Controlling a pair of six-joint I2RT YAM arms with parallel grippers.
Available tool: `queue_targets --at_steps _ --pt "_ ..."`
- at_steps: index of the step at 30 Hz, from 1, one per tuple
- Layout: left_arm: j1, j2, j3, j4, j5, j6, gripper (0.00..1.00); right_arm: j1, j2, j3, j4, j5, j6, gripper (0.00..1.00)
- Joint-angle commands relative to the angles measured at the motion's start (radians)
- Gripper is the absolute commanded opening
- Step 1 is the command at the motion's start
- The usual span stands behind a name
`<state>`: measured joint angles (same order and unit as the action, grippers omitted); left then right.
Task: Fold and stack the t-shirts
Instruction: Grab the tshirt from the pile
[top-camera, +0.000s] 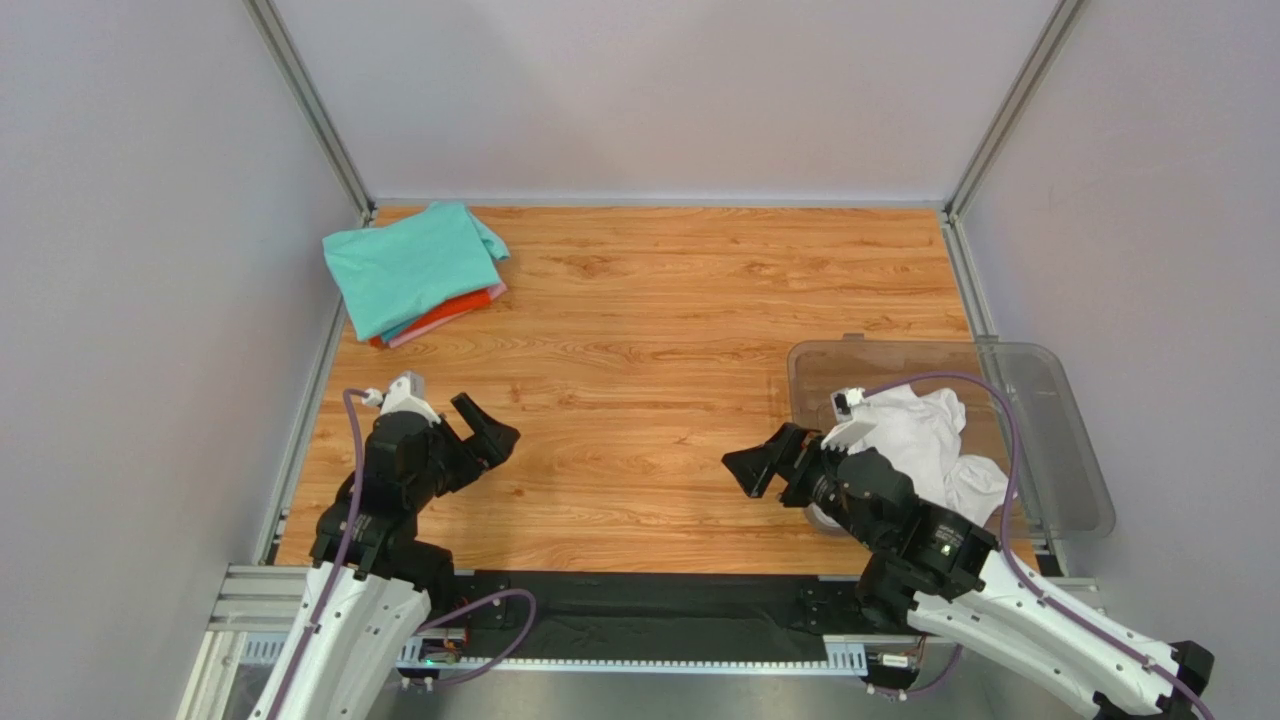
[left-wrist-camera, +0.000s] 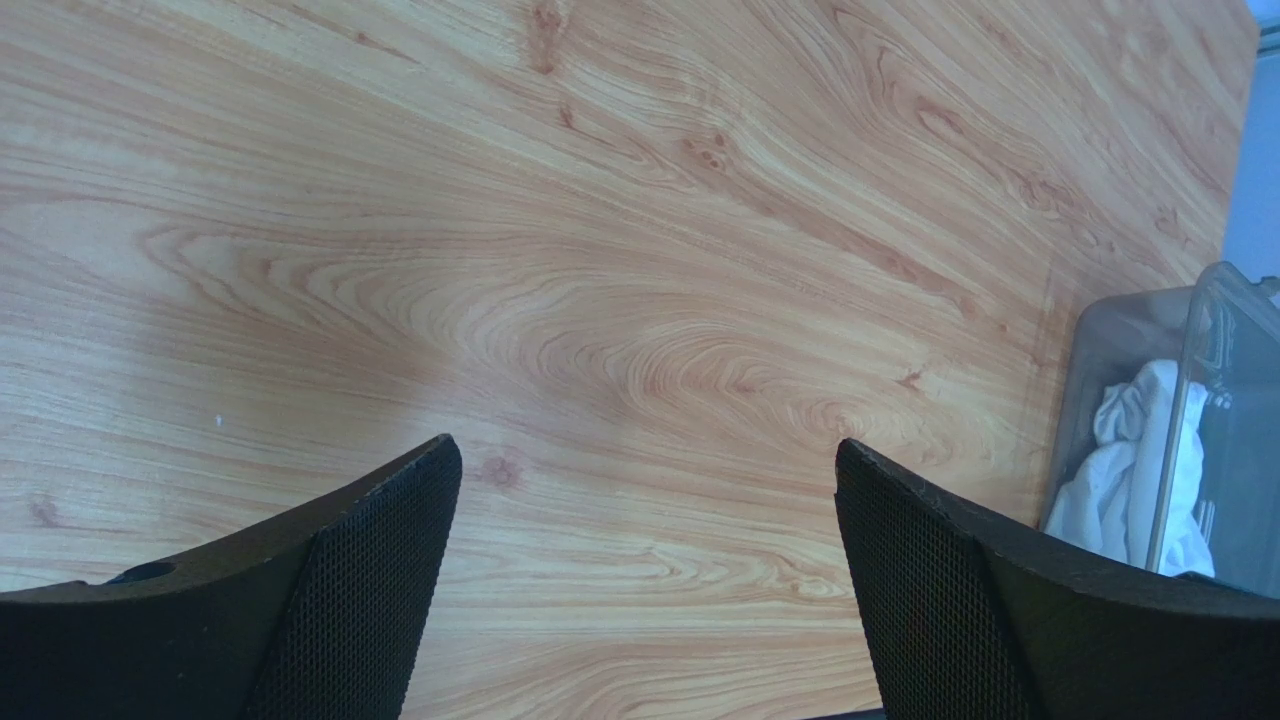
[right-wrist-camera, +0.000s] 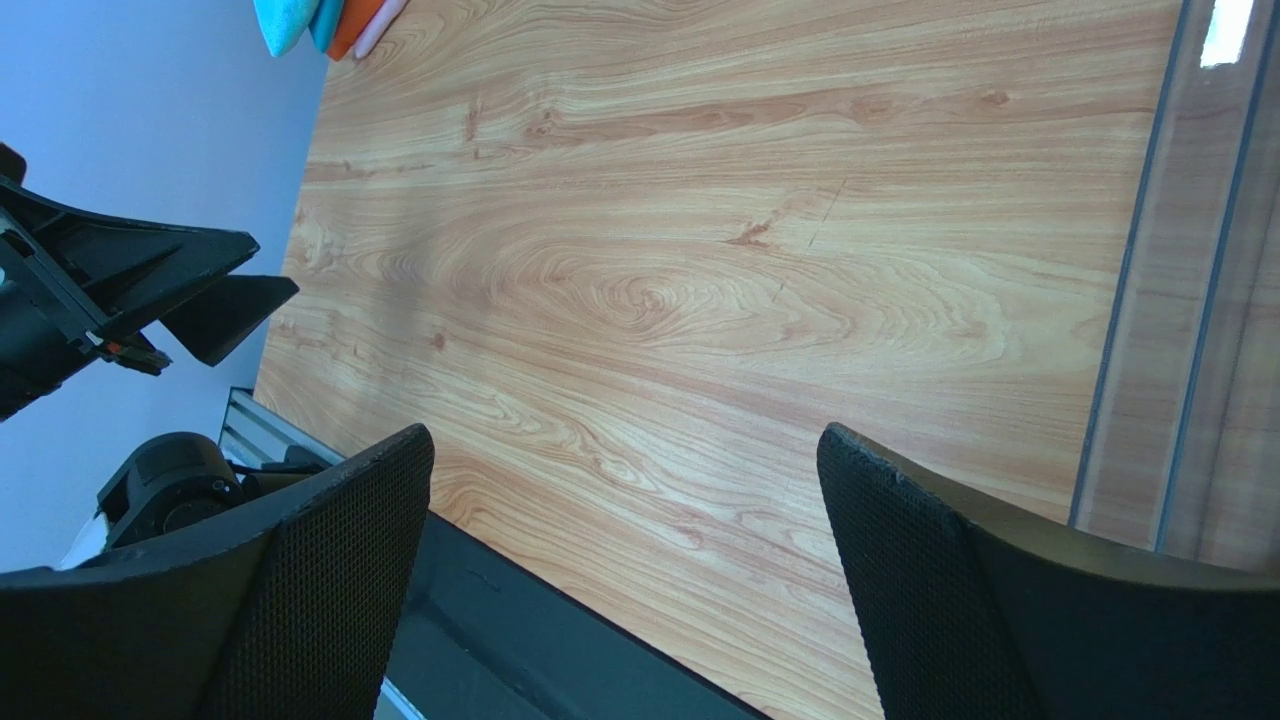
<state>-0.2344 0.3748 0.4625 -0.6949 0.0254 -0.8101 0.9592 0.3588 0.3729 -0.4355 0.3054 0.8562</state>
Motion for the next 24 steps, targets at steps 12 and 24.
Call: queue_targets --at_steps 12,24 --pt "-0.002 0.004 -0.001 0.034 0.005 -0.011 1.00 0.001 0.075 0.150 -0.113 0.194 -0.040 1.00" --pt "-0.002 0.009 -0.008 0.044 0.019 -0.008 1.00 -0.236 0.275 0.483 -0.698 0.557 0.063 1.00"
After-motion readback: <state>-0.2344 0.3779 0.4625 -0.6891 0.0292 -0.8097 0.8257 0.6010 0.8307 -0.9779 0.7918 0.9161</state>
